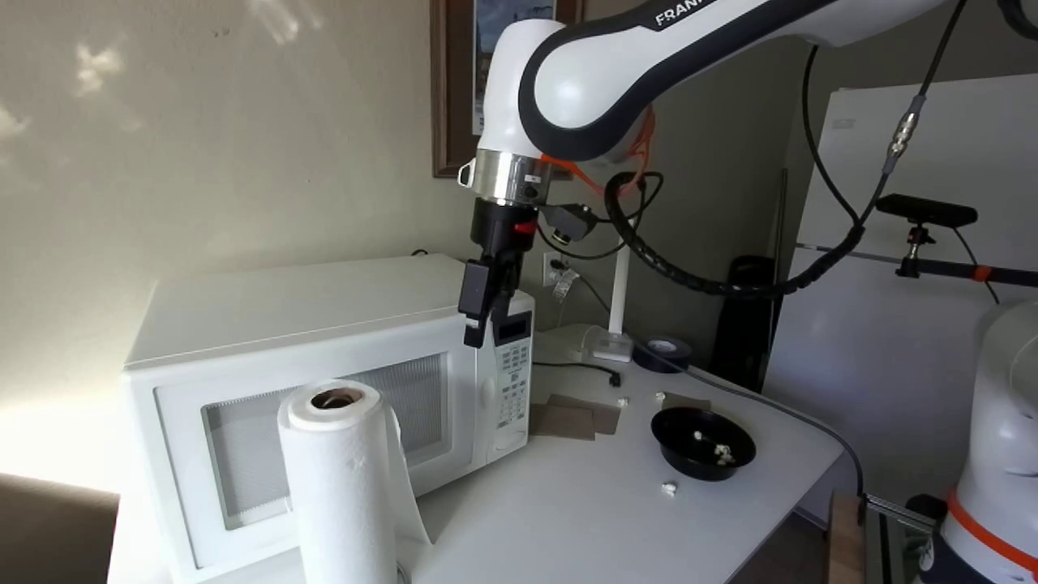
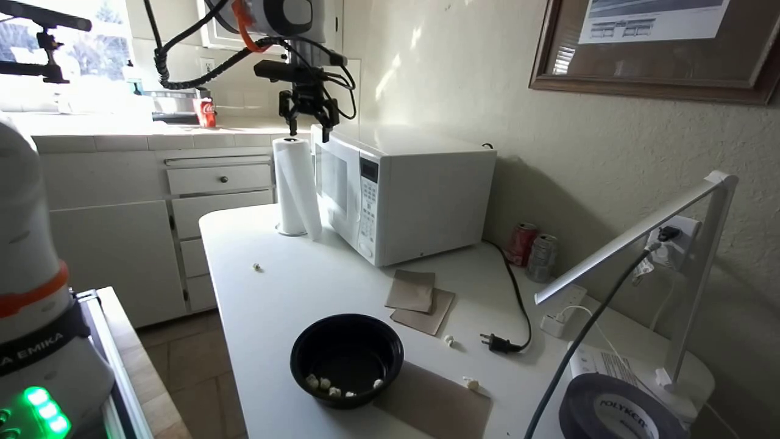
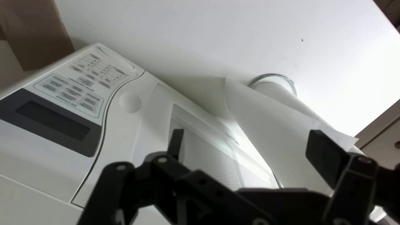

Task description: Remove the paper towel from the paper towel holder and put it on the table

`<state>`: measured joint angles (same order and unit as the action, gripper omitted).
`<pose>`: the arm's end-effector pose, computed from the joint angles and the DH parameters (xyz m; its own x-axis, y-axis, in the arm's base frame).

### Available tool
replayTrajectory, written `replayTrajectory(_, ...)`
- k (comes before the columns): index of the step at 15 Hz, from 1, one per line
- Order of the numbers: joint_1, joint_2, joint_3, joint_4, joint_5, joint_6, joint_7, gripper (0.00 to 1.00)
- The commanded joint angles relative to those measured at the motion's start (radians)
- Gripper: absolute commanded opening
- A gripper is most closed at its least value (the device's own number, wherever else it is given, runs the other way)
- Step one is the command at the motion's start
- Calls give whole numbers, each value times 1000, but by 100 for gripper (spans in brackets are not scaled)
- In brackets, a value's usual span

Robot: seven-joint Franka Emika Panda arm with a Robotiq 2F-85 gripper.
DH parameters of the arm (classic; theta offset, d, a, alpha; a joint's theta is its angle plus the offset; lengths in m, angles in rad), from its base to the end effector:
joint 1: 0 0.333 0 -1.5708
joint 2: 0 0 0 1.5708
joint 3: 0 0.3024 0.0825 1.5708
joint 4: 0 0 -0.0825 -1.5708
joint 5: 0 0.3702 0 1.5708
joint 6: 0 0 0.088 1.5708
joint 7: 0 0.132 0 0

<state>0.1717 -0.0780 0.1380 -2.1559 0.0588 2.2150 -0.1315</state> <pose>0.5014 0.1644 0.4142 0.9090 0.3927 0.1396 0.3994 -0.9165 -0.0225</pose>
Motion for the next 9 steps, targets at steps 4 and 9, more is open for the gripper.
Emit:
replayTrajectory(4, 42, 125, 79, 144, -102, -21, 203, 100)
replayTrajectory(9, 65, 209, 85, 214, -163, 15, 288, 100)
